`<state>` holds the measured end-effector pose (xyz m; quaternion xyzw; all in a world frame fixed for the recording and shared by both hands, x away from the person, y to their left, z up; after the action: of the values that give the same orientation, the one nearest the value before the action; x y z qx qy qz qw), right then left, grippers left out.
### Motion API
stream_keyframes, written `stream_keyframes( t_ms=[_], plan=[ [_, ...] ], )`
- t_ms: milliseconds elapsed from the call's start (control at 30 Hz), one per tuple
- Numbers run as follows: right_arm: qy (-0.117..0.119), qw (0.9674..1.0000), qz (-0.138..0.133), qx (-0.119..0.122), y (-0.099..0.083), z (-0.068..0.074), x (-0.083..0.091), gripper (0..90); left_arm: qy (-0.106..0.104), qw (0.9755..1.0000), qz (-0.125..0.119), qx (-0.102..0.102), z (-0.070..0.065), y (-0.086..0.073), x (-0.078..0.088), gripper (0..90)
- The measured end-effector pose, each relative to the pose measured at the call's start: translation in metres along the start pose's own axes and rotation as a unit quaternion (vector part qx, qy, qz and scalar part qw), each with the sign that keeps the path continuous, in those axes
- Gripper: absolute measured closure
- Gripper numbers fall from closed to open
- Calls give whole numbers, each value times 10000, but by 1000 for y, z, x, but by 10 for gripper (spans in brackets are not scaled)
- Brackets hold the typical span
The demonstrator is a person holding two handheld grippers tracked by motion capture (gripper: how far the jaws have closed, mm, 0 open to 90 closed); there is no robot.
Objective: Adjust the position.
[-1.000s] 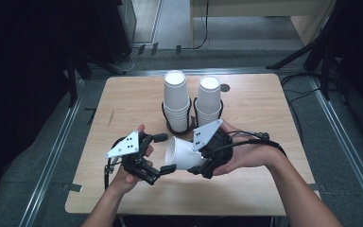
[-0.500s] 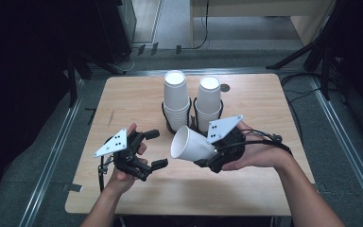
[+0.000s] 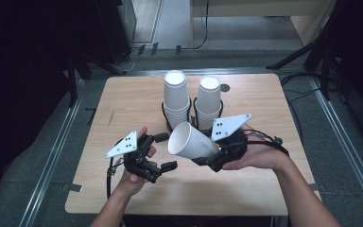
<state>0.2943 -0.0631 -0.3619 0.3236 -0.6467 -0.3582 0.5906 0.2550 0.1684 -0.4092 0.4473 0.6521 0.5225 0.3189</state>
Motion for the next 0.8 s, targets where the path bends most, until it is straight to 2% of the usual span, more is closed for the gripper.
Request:
stream_keyframes(
  t_ms=[133, 233, 433, 700, 800],
  plan=[
    [50, 9999, -75, -54, -1, 1, -2, 210, -118, 9998, -138, 99, -1, 1, -2, 0],
    [115, 9998, -115, -65, -2, 2, -5, 210, -159, 9997, -141, 117, -2, 1, -5, 0],
    [204, 9996, -186, -111, -4, 5, -13, 209, -159, 9997, -172, 119, -3, 1, -8, 0],
    [282, 9995, -137, -83, -3, 9, -20, 209, -177, 9996, -234, 55, -6, 3, -6, 0],
    [291, 9994, -140, -82, -3, 9, -21, 208, -129, 9996, -244, 4, -7, 4, -6, 67]
  ],
)
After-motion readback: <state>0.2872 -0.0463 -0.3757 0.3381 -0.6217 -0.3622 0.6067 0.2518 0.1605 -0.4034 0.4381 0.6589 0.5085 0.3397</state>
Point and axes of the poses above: each handheld gripper's, and its own axes: x roughly backward along the jaws, y roughly out of its top, z roughly to its left, the point moved 3 cm from there along -x, roughly forward along the jaws, and after that the axes turned 2 degrees about x, right-handed, at the moved point
